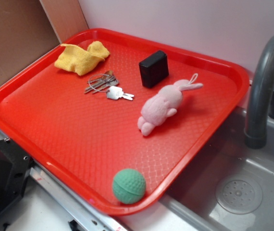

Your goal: Grab the pink bunny.

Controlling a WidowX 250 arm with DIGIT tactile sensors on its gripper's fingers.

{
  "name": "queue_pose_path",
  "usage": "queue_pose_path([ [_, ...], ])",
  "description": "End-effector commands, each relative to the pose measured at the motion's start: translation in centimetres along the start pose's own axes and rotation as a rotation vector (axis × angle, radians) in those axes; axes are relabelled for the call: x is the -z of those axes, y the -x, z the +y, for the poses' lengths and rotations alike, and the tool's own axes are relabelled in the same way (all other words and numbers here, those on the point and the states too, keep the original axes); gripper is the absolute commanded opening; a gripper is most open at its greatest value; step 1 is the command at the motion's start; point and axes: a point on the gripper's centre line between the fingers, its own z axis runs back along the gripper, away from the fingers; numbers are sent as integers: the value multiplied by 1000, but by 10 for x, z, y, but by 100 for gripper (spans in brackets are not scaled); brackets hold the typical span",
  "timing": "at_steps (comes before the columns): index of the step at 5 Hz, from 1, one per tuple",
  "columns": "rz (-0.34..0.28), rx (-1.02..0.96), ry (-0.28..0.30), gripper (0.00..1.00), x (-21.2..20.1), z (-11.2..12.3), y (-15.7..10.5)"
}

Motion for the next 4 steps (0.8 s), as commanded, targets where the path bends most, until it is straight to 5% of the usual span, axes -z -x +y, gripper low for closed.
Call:
queue_pose_path([
  [1, 0, 0, 0, 100, 0, 0, 0],
  [4, -68, -137, -35, 100, 57, -75, -52],
])
